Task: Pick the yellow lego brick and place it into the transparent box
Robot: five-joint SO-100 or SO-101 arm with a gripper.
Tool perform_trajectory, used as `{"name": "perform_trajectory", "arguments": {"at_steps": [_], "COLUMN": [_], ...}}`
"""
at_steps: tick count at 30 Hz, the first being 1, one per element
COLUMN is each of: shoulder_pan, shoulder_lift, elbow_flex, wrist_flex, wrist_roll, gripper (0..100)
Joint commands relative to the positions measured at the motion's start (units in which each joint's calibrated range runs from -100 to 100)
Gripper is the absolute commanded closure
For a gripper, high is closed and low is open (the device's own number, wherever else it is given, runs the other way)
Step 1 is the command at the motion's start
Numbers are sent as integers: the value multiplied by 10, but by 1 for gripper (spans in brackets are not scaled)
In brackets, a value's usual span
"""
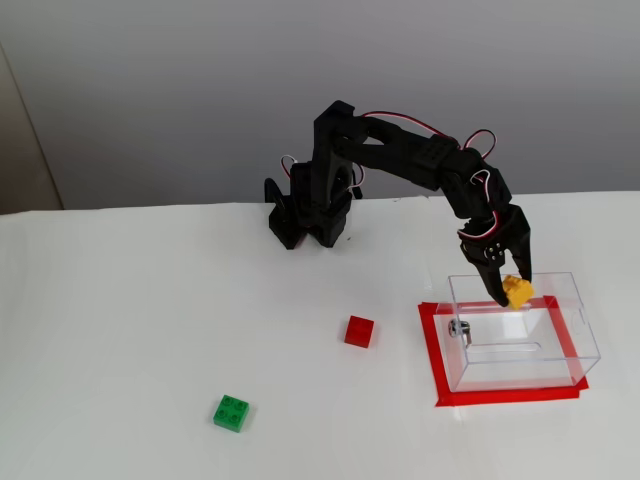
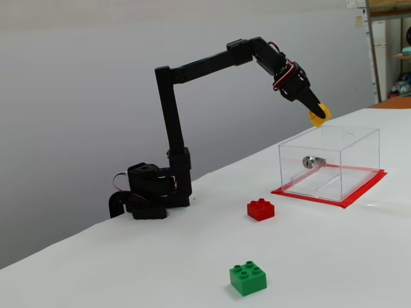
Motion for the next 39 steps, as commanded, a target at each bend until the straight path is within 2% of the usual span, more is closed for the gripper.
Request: {"name": "perform_trajectory", "arguments": {"at_steps": [1,21,27,39], "shoulder_pan": [-5,0,-4,-5], "shoulder_lift": [-3,4,42,81], "elbow_flex": [-8,-8,-11,-53], "wrist_flex": [-8,-9,-57,-59], "wrist_roll": [-2,-3,-3,-3], "gripper": [92,91,91,89]}}
